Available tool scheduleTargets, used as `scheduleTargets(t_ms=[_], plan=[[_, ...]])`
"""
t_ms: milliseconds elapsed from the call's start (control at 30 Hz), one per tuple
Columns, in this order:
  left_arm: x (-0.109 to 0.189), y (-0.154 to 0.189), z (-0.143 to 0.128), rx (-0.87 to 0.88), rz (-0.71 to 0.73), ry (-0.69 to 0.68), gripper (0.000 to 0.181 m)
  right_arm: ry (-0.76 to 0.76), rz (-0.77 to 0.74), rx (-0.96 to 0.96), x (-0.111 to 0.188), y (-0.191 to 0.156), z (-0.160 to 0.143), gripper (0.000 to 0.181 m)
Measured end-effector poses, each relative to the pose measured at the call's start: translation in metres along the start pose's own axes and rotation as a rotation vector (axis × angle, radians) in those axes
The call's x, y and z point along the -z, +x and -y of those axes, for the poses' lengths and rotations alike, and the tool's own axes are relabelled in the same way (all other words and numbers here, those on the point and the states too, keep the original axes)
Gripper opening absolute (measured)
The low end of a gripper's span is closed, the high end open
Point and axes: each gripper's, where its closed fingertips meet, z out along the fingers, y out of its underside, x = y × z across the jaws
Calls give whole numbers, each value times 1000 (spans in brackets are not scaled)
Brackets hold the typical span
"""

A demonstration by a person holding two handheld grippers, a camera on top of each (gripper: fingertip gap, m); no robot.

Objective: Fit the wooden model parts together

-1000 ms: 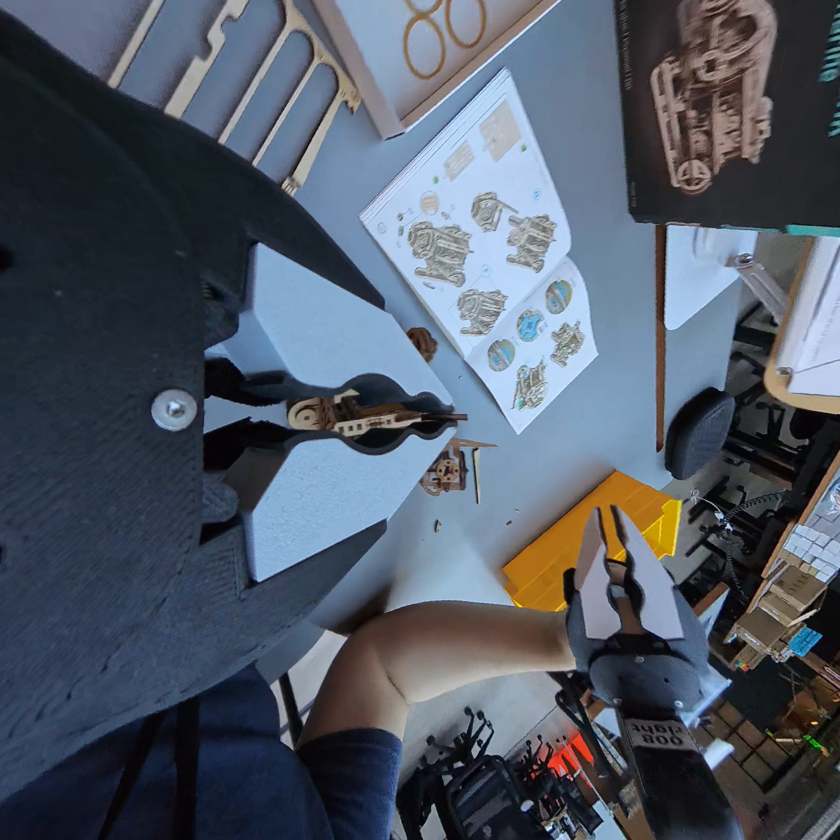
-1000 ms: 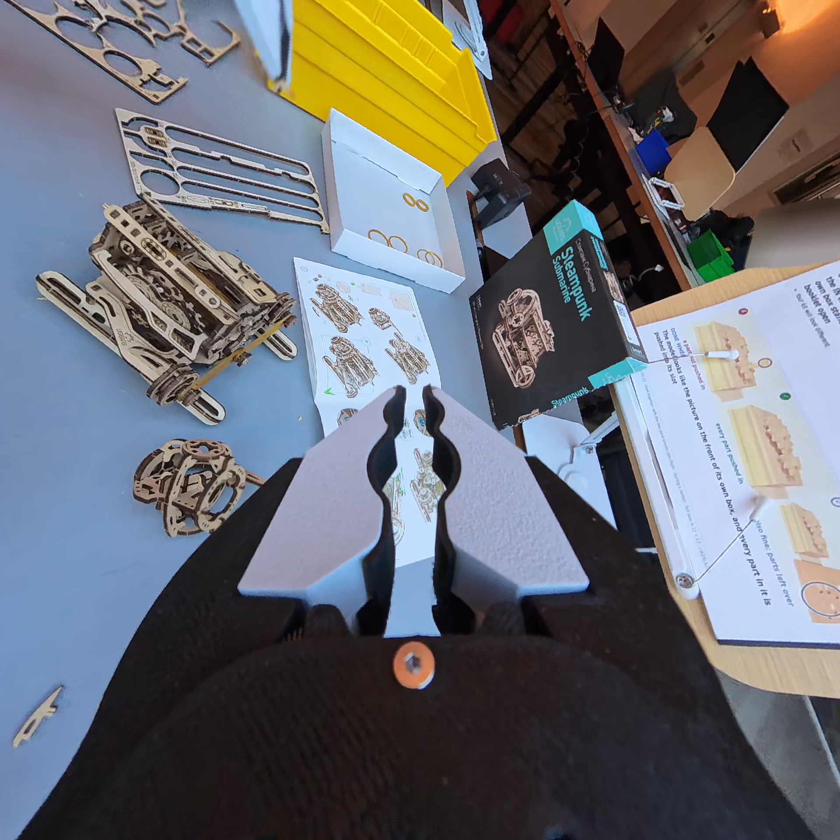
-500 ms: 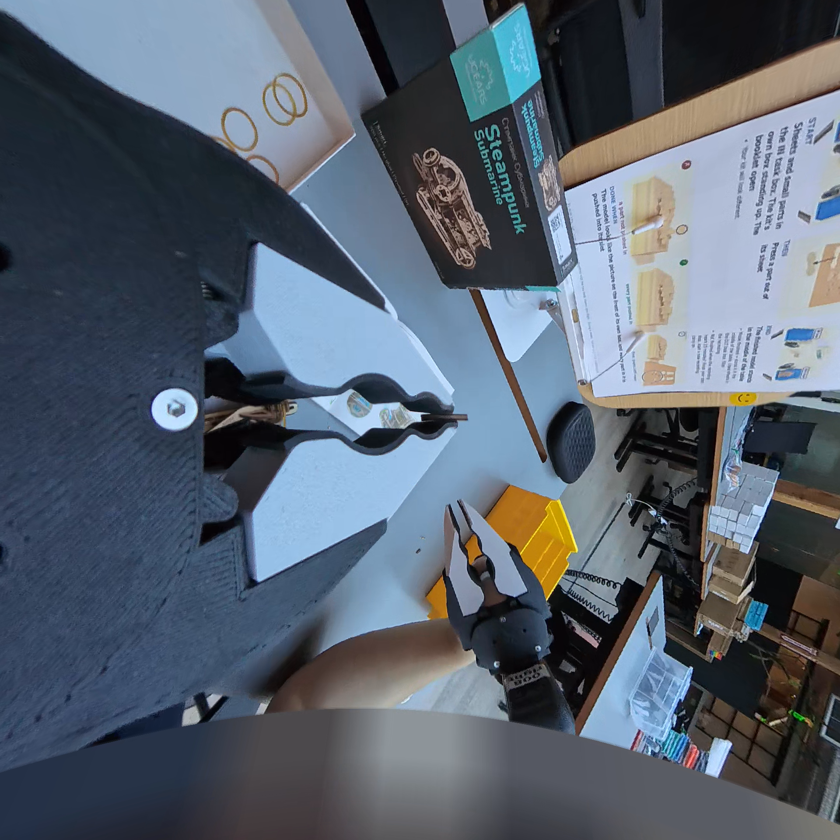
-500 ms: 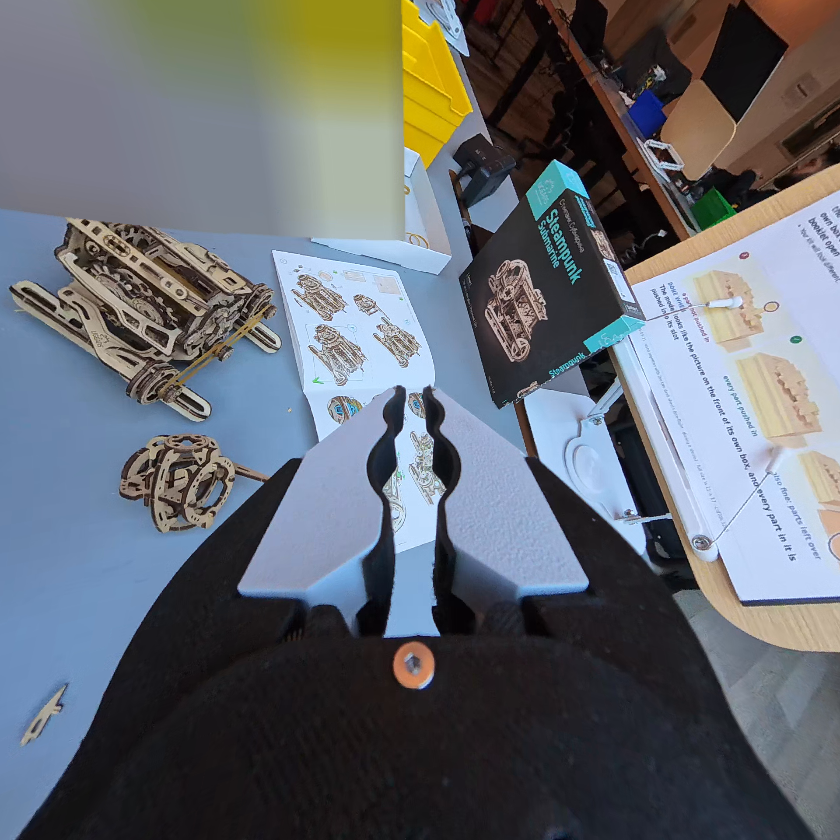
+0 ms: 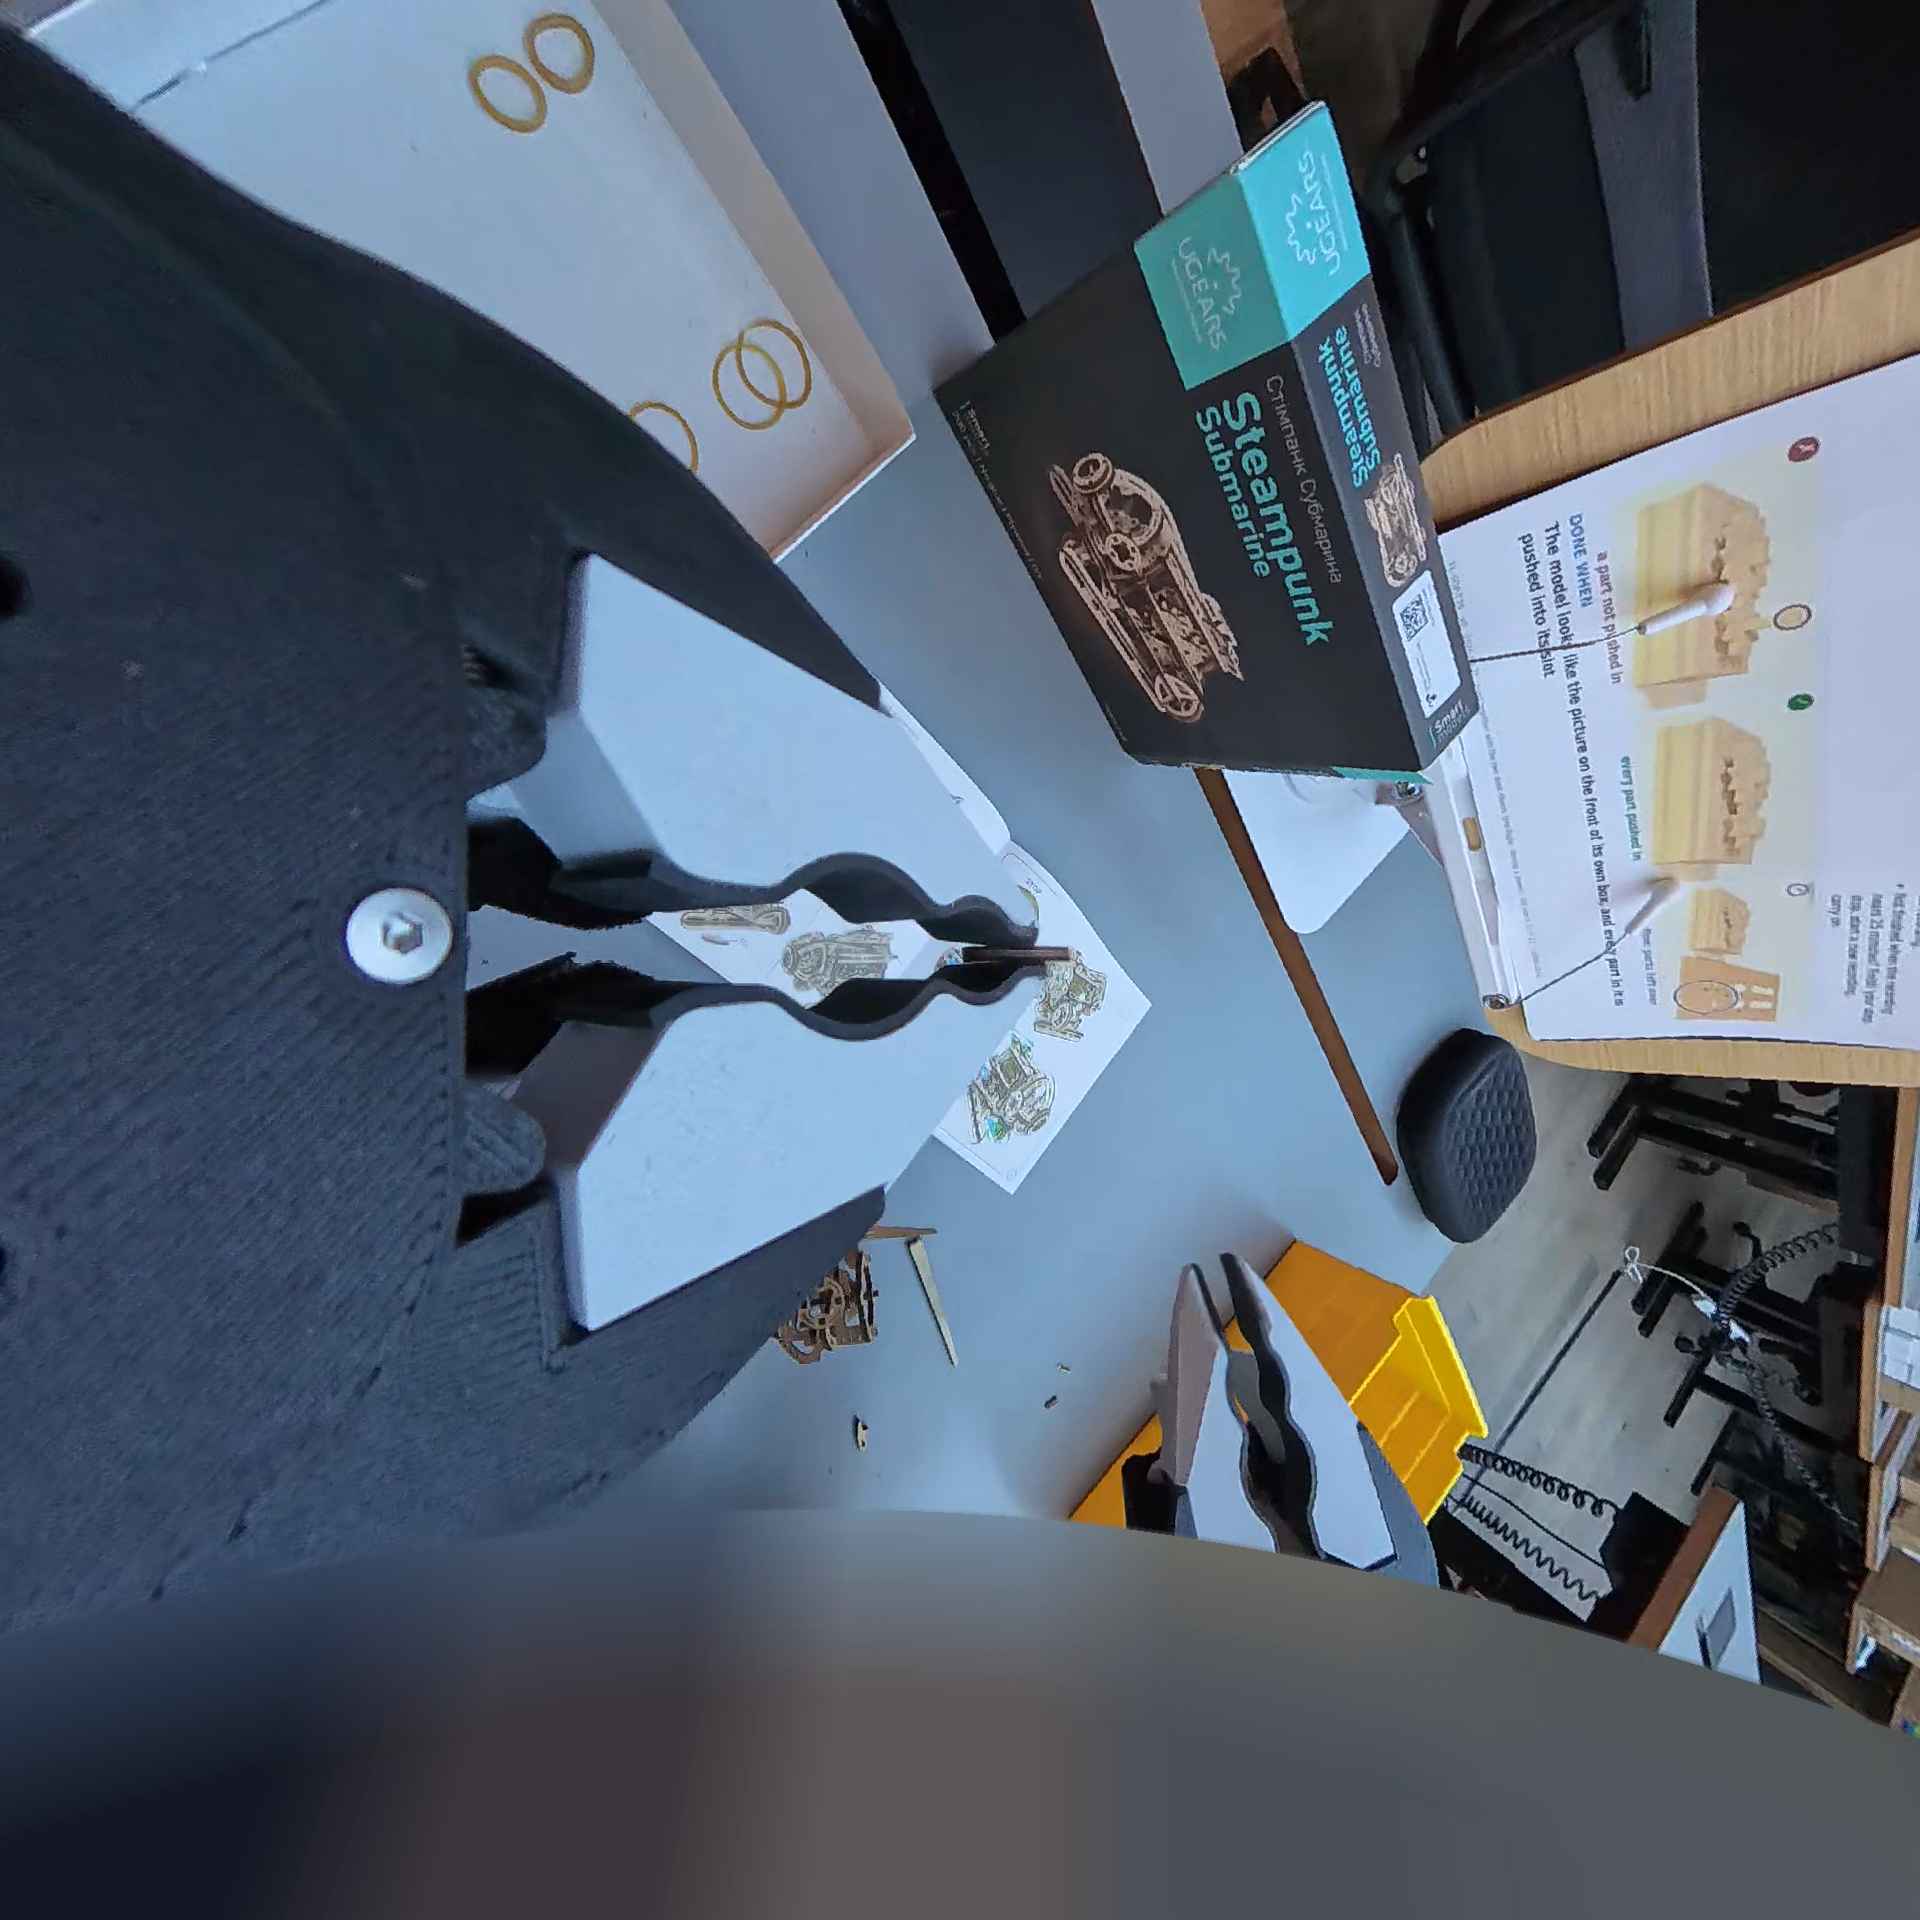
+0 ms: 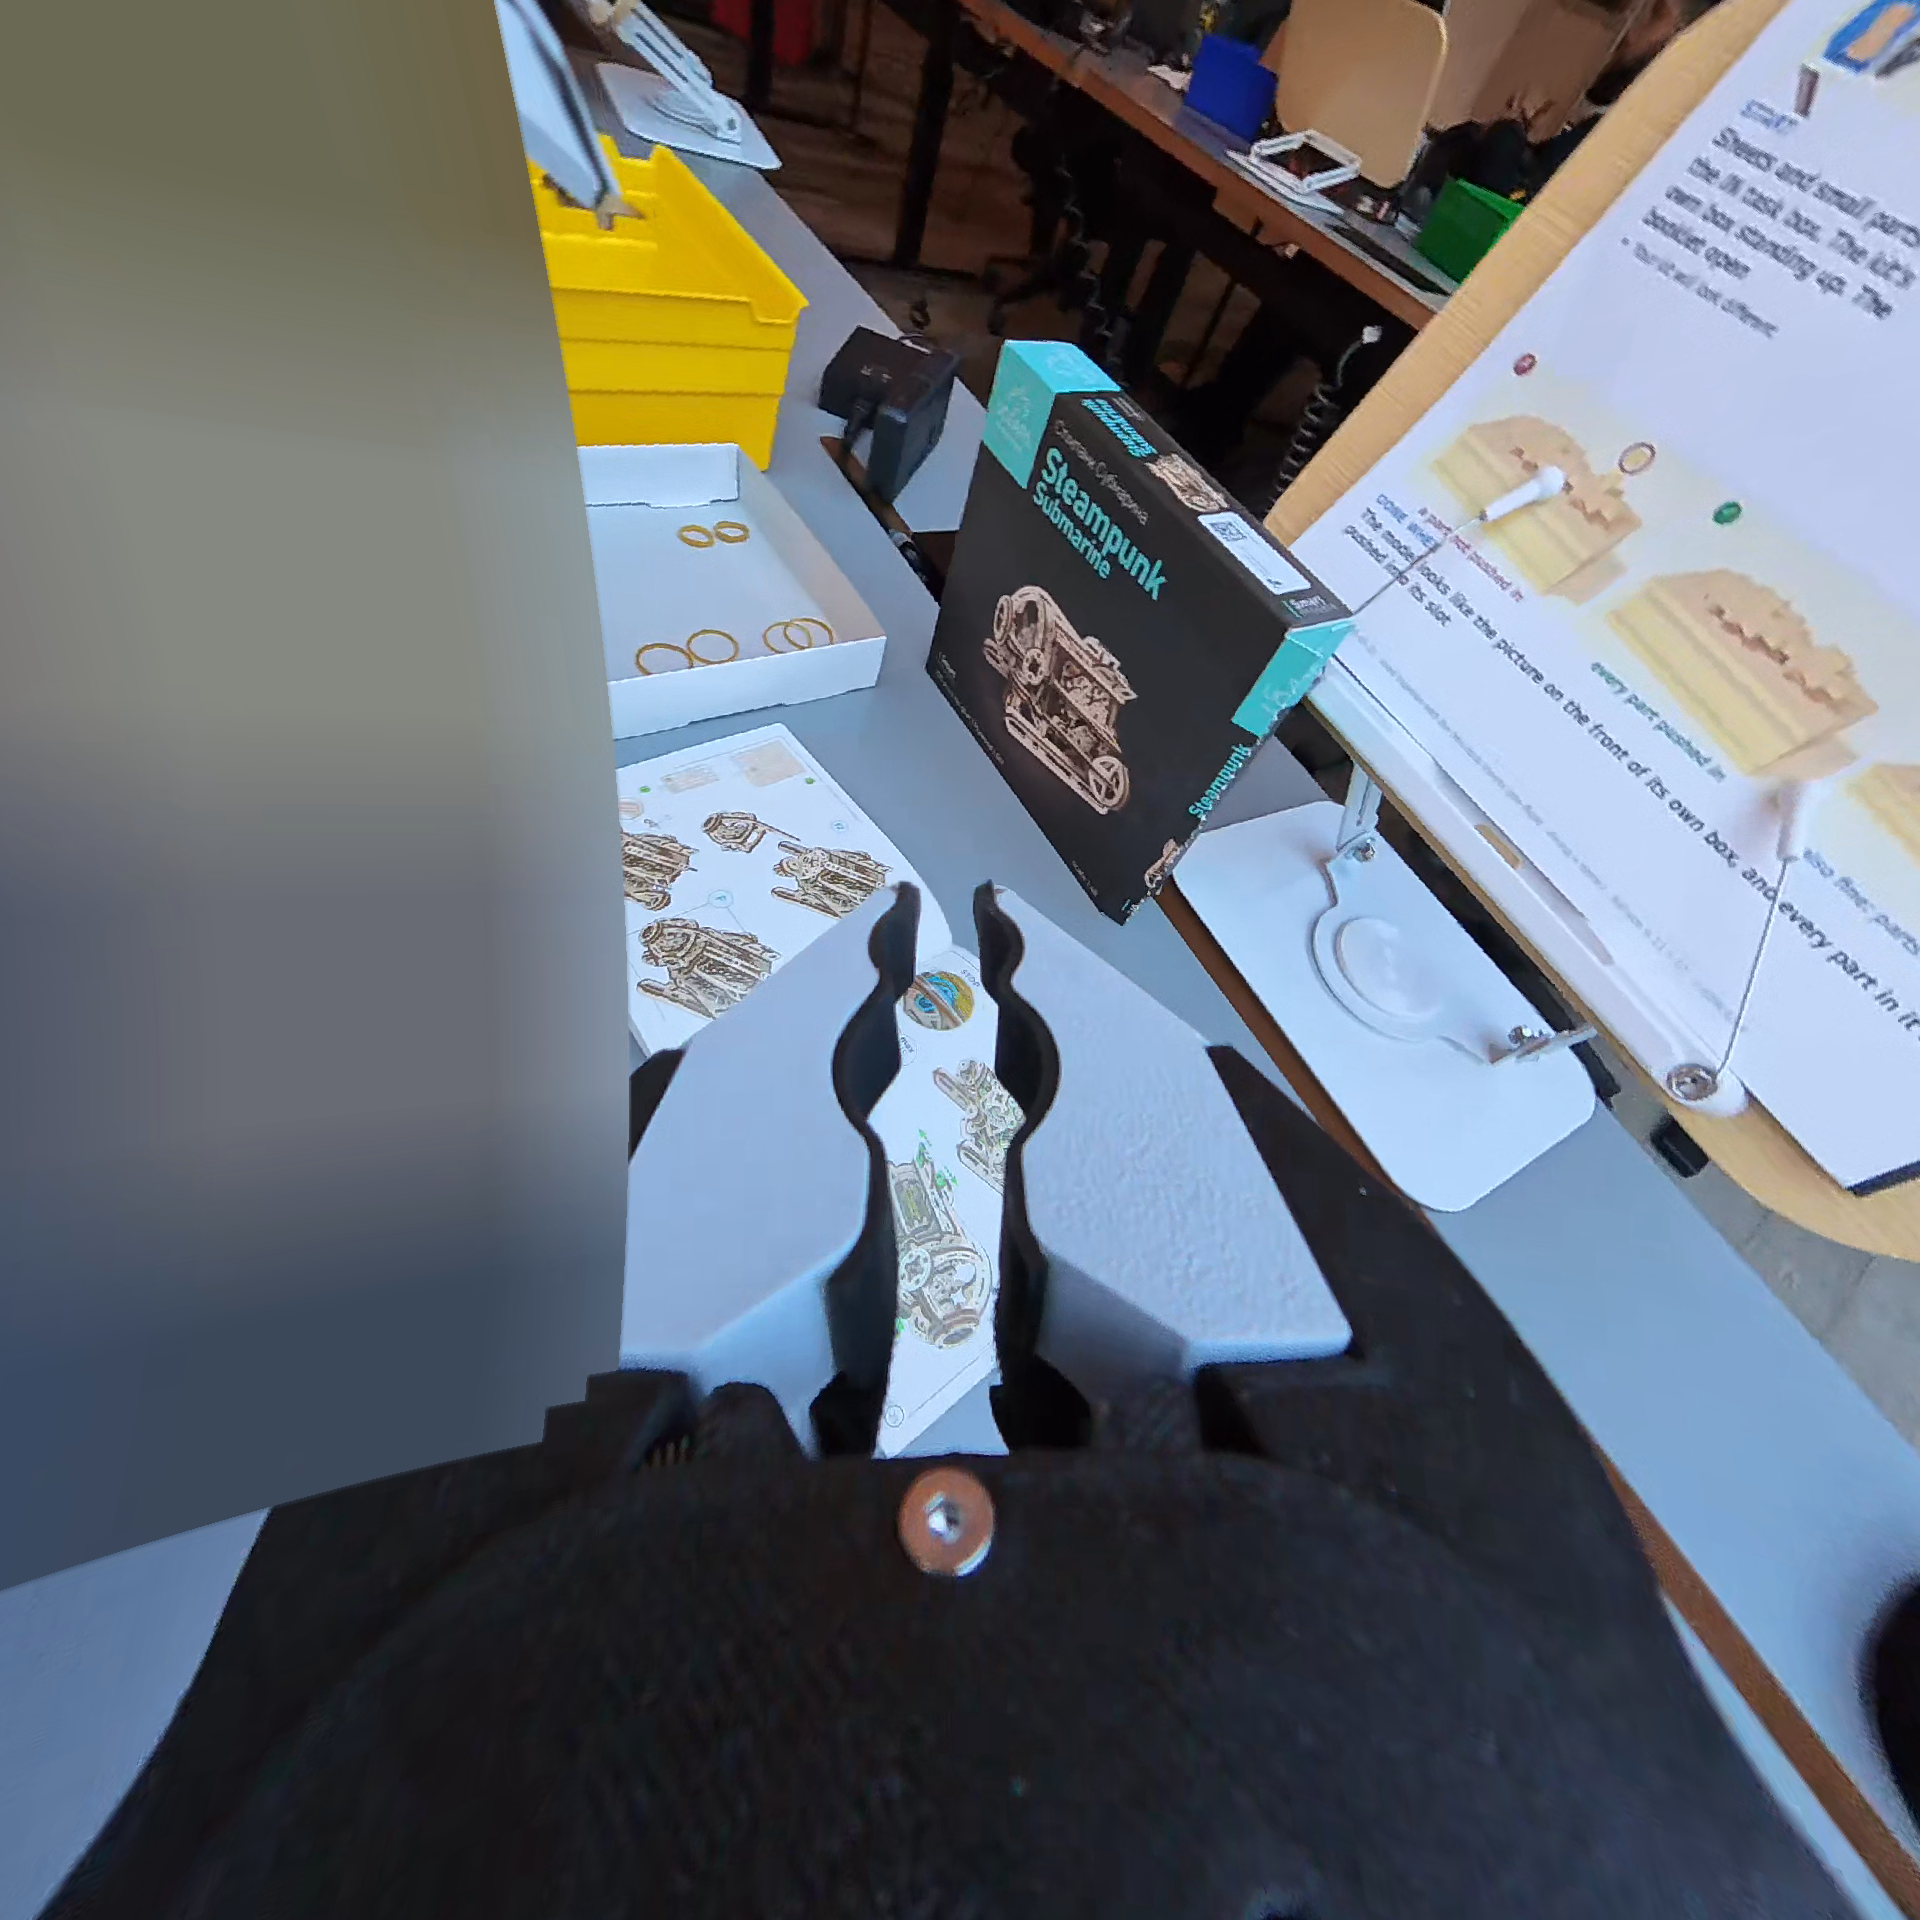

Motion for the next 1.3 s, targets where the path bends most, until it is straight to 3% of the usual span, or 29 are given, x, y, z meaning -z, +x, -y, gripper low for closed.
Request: scheduleTargets(t_ms=[33, 1300], plan=[[0, 0, 0, -2, 2, 0, 1, 3, -3, -19, 0, 2, -1, 10], [13, -8, 4, -2, 52, 32, 1, -9, -25, -48, -3, 8, -6, 9]])
